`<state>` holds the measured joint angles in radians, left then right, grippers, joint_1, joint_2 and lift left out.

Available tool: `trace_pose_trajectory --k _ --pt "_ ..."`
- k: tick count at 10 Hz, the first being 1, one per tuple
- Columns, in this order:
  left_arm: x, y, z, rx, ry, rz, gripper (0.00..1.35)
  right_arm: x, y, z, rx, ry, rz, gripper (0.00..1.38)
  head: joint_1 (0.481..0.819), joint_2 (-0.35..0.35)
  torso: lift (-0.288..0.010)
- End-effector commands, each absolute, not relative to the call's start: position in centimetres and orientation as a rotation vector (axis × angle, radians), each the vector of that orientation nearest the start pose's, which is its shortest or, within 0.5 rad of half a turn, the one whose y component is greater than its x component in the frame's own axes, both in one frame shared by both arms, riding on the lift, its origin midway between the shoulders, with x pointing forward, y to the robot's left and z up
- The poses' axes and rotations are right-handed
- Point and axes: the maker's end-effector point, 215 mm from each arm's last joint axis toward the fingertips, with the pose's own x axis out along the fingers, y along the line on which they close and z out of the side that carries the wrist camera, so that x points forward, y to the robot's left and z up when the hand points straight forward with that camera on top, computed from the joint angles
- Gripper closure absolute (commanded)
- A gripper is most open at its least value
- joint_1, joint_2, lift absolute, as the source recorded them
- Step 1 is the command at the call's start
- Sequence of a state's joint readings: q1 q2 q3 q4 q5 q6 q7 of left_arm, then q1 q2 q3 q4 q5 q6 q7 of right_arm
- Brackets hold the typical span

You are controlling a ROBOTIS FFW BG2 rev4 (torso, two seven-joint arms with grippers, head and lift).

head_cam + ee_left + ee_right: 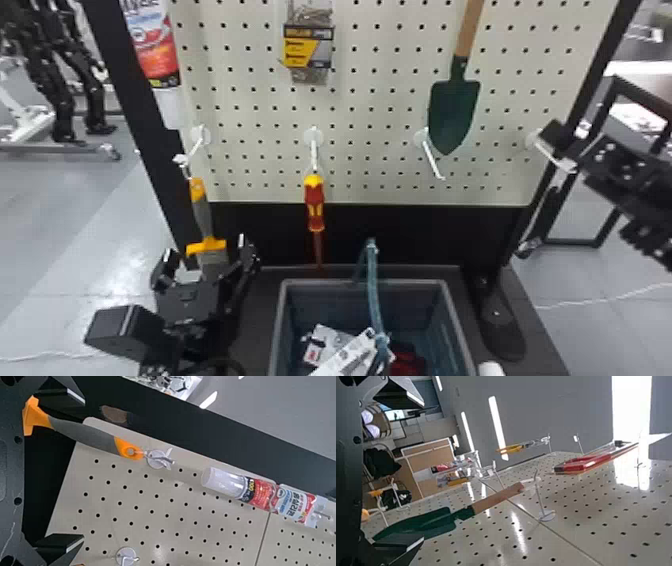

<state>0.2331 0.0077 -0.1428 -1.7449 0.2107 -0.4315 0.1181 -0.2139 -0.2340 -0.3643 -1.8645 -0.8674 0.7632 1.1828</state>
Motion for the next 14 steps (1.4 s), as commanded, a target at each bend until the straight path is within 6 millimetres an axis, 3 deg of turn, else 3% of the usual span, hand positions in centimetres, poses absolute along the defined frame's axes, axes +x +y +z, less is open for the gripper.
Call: trace_pose_trajectory --k 1,3,4,5,6,7,8,9,10,12,14 --pt "50.3 20.0 -25.2 -0.25 -0.35 0.03 0.0 47.0 -20.6 -5.9 0.447 -0.304 1.269 0.0 0.549 0.0 -0.1" --pt "50.3 19.9 -25.1 -0.259 -0.351 0.03 0.0 46.3 -20.1 -4.1 0.451 -0.385 1.311 0.0 0.549 0.0 -0.1" --pt "50.3 20.1 -25.3 -0.278 -0.346 0.035 0.0 46.9 -20.1 -5.2 0.466 -0.354 1.293 0.0 0.549 0.0 -0.1" --pt "50.5 19.8 -25.9 -0.286 -0.327 0.031 0.0 49.2 -22.8 -10.4 0.38 -0.219 1.138 0.0 0.549 0.0 -0.1" --pt "50.3 20.0 -26.1 -0.288 -0.324 0.034 0.0 50.4 -26.6 -18.0 0.26 -0.009 0.927 0.21 0.549 0.0 -0.1" --pt "50.2 20.3 -26.3 -0.289 -0.323 0.044 0.0 50.3 -26.9 -21.5 0.291 0.053 0.852 0.42 0.549 0.0 -0.1" --pt "50.3 20.3 -26.1 -0.284 -0.326 0.044 0.0 49.5 -26.6 -22.8 0.266 0.079 0.888 0.52 0.549 0.0 -0.1" --pt "50.3 20.2 -26.2 -0.287 -0.323 0.043 0.0 48.9 -27.0 -24.4 0.191 0.152 0.905 0.5 0.549 0.0 -0.1" --pt "50.4 19.9 -26.1 -0.286 -0.324 0.037 0.0 49.0 -26.2 -24.8 0.206 0.158 0.909 0.5 0.549 0.0 -0.1" --pt "50.6 19.8 -25.8 -0.285 -0.33 0.033 0.0 49.4 -23.7 -23.4 0.242 0.106 0.985 0.5 0.549 0.0 -0.1" --pt "50.5 19.8 -26.1 -0.285 -0.324 0.035 0.0 49.0 -24.2 -23.5 0.225 0.135 0.982 0.5 0.549 0.0 -0.1"
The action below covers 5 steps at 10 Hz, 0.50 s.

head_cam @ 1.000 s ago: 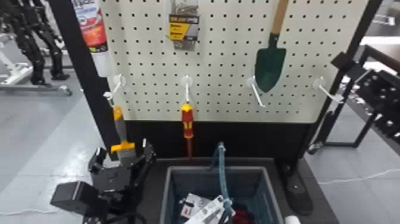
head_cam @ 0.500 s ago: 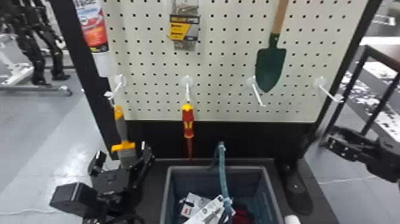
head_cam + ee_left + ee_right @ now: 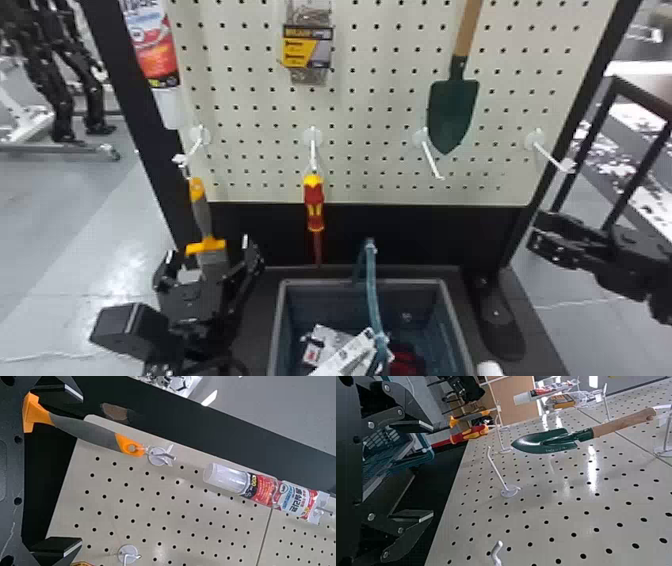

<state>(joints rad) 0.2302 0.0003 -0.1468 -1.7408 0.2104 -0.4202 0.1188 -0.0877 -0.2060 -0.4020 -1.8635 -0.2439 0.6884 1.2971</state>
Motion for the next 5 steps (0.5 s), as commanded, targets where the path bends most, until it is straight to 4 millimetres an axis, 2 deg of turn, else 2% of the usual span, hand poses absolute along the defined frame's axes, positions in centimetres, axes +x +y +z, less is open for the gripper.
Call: trace_pose_trajectory --k 1,2,3,4,5 --pt "50.5 19.8 -26.1 -0.283 -0.325 0.039 0.0 48.9 -24.0 -24.0 0.26 0.139 0.983 0.53 0.549 0.0 -0.1" --pt "50.3 20.2 -26.1 -0.275 -0.332 0.05 0.0 49.2 -23.9 -23.8 0.263 0.113 0.979 0.5 0.549 0.0 -0.1" --pt "50.1 20.4 -25.5 -0.262 -0.357 0.053 0.0 49.4 -23.9 -22.4 0.264 0.049 0.987 0.14 0.549 0.0 -0.1" --pt "50.1 20.4 -25.7 -0.268 -0.351 0.055 0.0 49.4 -24.1 -21.0 0.285 -0.003 0.99 0.0 0.549 0.0 -0.1" --pt "50.0 20.2 -25.5 -0.258 -0.358 0.051 0.0 49.3 -24.0 -20.3 0.295 -0.029 1.0 0.0 0.549 0.0 -0.1"
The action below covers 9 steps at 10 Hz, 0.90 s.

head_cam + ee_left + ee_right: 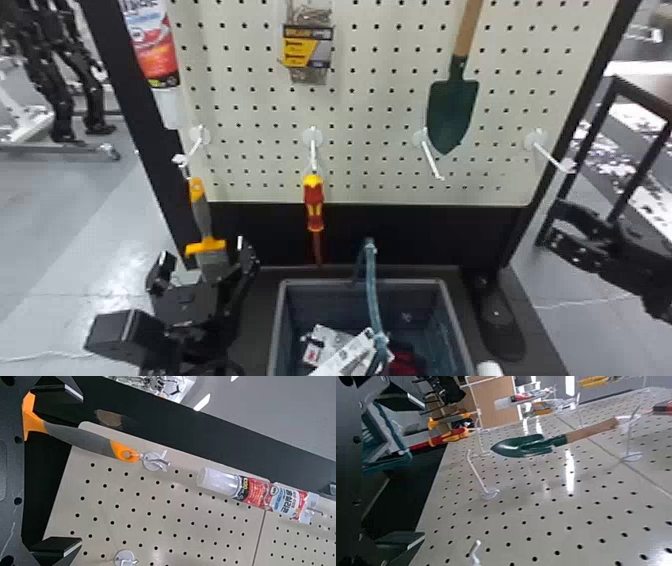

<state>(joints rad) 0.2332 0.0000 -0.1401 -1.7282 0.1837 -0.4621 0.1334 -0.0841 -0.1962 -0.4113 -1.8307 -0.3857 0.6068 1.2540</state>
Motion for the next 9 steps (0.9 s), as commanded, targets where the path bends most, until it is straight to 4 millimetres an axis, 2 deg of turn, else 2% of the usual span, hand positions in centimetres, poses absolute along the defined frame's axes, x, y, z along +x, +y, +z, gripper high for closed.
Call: trace_pose_trajectory --k 1,7,9 --pt "50.0 20.4 -25.2 -0.257 -0.37 0.055 0.0 49.3 -24.1 -20.3 0.298 -0.035 1.001 0.0 0.549 0.0 -0.1" --pt "50.3 20.1 -26.1 -0.254 -0.336 0.052 0.0 49.1 -24.0 -21.0 0.343 -0.027 1.007 0.0 0.549 0.0 -0.1" --pt "50.8 19.2 -27.8 -0.223 -0.275 0.035 0.0 48.9 -24.5 -22.4 0.359 0.002 0.997 0.0 0.549 0.0 -0.1"
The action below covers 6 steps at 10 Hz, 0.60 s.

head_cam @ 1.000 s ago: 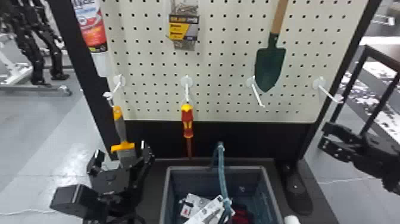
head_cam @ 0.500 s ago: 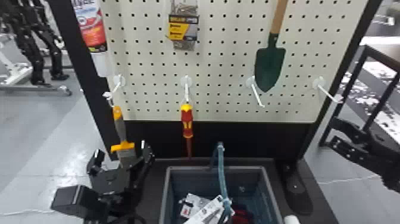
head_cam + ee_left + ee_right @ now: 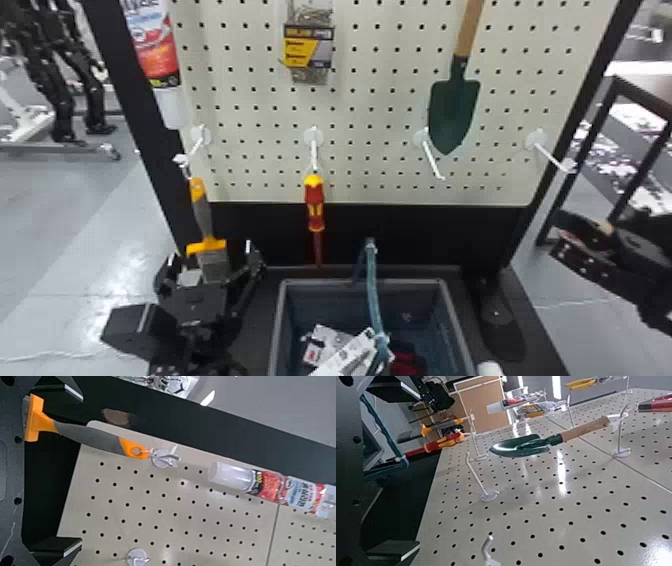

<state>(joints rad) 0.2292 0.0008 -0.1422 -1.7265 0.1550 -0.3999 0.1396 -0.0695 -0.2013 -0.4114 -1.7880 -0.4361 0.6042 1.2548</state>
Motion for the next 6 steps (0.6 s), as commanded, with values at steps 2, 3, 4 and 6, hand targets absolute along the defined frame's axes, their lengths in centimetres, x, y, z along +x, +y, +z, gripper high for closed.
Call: trace_pose_trajectory --k 2,3,4,6 --pt "50.7 18.96 -28.32 -0.21 -0.259 0.029 0.0 48.88 -24.48 -22.68 0.372 0.004 0.997 0.0 0.549 0.0 -0.1" --pt "50.71 19.1 -28.02 -0.208 -0.266 0.029 0.0 48.91 -24.37 -22.85 0.381 0.004 0.996 0.0 0.549 0.0 -0.1" --pt "50.72 19.1 -28.17 -0.206 -0.261 0.03 0.0 48.86 -24.32 -22.9 0.384 0.003 0.997 0.0 0.549 0.0 -0.1" --pt "50.67 19.13 -28.29 -0.212 -0.259 0.033 0.0 48.83 -24.33 -23.01 0.384 0.006 0.996 0.0 0.549 0.0 -0.1"
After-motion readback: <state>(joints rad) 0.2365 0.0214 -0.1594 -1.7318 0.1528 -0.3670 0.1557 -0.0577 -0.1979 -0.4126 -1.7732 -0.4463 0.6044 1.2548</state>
